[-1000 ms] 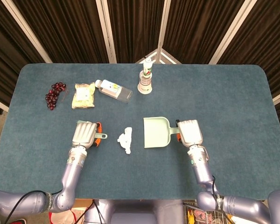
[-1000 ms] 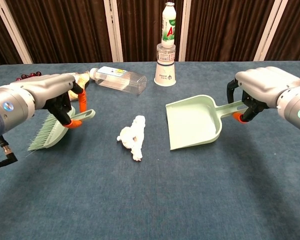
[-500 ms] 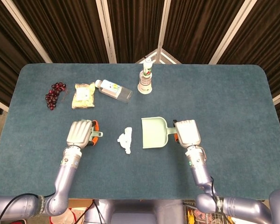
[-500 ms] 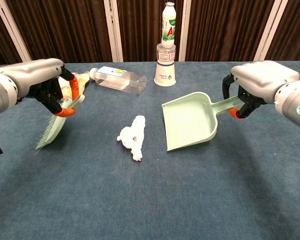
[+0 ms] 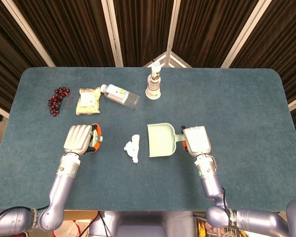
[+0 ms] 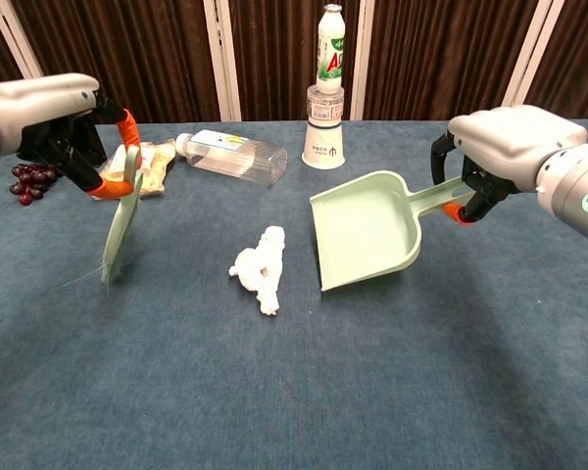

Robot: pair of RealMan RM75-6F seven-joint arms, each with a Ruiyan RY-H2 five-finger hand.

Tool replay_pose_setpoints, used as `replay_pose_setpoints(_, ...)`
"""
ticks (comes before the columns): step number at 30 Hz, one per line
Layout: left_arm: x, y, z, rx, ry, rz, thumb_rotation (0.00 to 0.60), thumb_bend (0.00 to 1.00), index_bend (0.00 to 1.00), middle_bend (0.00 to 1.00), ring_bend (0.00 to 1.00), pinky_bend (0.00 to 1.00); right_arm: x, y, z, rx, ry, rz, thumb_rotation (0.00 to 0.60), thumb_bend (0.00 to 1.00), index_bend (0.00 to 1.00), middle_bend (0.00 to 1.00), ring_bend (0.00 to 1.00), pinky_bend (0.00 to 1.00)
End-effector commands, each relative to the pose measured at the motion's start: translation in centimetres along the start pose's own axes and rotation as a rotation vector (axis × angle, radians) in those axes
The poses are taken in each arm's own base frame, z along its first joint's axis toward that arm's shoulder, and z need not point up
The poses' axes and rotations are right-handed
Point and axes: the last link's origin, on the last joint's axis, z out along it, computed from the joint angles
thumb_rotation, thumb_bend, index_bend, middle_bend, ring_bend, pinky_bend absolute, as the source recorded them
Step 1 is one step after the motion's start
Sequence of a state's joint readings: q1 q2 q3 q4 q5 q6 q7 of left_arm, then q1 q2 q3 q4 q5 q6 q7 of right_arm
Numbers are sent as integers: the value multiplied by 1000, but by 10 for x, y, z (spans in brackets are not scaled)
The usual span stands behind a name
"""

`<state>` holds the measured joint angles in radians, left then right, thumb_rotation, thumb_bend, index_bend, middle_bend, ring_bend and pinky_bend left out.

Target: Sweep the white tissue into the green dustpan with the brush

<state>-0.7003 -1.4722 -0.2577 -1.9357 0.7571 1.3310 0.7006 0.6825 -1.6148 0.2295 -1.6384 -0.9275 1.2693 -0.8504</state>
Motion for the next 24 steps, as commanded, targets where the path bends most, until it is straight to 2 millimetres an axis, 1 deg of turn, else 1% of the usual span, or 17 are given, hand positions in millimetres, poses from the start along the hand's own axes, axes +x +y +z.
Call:
replay_pose_setpoints(1, 4, 1, -3, -7, -1, -21, 600, 642, 775, 1000, 975, 955, 3, 0, 0, 1, 6, -2, 600, 384, 600, 943, 916, 871)
replay_pose_setpoints(6, 9, 2, -9, -6, -14, -74, 600, 642, 776, 1000, 978, 961, 5, -1, 0, 3, 5, -1, 600, 384, 600, 942, 916, 871)
replay_pose_setpoints(13, 9, 7, -12, 18, -64, -170, 600, 642, 775, 1000, 978, 962, 8, -2, 1, 5, 11, -6, 600, 385, 600, 943, 916, 871)
replay_pose_setpoints(18, 3, 14, -12, 28, -100, -242, 600, 643, 772, 1000, 979, 965, 8, -1, 3, -1, 5, -14, 600, 384, 600, 943, 916, 871)
replay_pose_setpoints(24, 4, 29, -11, -2, -93, -299, 600, 643, 772, 1000, 979, 965, 8, 1, 3, -6, 5, -16, 600, 385, 600, 943, 916, 871)
